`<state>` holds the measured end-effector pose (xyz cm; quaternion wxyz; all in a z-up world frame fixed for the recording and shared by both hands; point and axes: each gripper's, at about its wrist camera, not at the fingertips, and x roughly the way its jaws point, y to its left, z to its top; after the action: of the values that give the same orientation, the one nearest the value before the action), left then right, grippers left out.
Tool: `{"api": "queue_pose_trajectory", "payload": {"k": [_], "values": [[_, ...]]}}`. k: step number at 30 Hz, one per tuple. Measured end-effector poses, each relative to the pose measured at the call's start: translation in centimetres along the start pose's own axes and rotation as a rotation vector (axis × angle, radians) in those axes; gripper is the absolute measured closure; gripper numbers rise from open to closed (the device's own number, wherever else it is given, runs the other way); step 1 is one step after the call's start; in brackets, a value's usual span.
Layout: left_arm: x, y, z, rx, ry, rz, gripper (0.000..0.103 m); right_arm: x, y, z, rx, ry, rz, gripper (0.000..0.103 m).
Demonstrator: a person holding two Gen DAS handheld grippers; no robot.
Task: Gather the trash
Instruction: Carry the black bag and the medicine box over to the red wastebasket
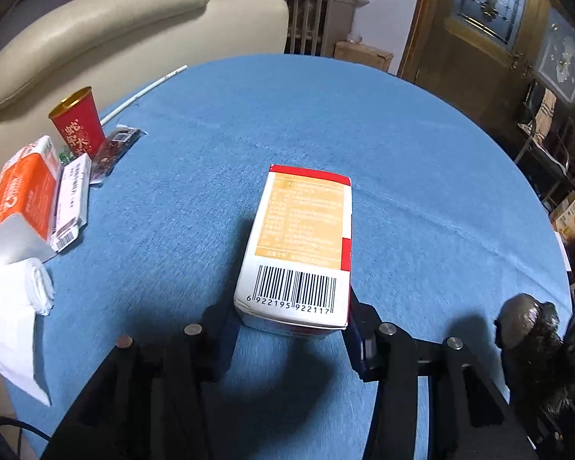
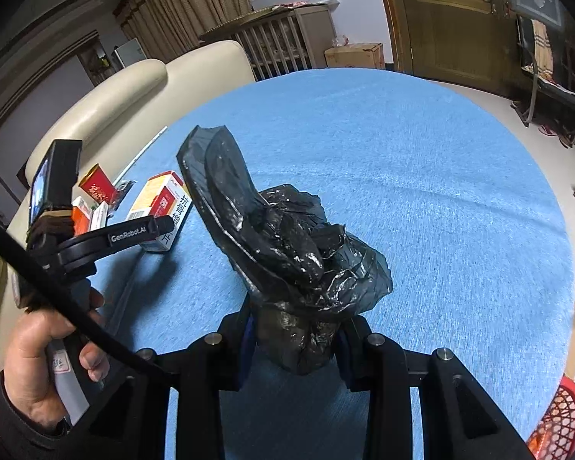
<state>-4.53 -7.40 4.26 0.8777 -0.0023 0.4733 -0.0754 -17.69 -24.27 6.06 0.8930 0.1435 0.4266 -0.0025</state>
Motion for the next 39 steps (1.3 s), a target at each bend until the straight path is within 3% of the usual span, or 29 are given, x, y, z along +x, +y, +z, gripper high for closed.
{"api": "queue_pose_trajectory", "payload": {"k": [16, 39], "values": [[-5.7, -0.4, -3.9, 0.020, -0.040, -0.061, 0.054, -4.1, 0.5, -2.7, 0.041, -0.036, 0.006, 0.066], [-9.6, -2.3, -7.1, 0.080, -0.063, -0.097, 0.054, -7.4, -1.2, -5.5, 0.108, -0.077, 0.002, 0.066]]}}
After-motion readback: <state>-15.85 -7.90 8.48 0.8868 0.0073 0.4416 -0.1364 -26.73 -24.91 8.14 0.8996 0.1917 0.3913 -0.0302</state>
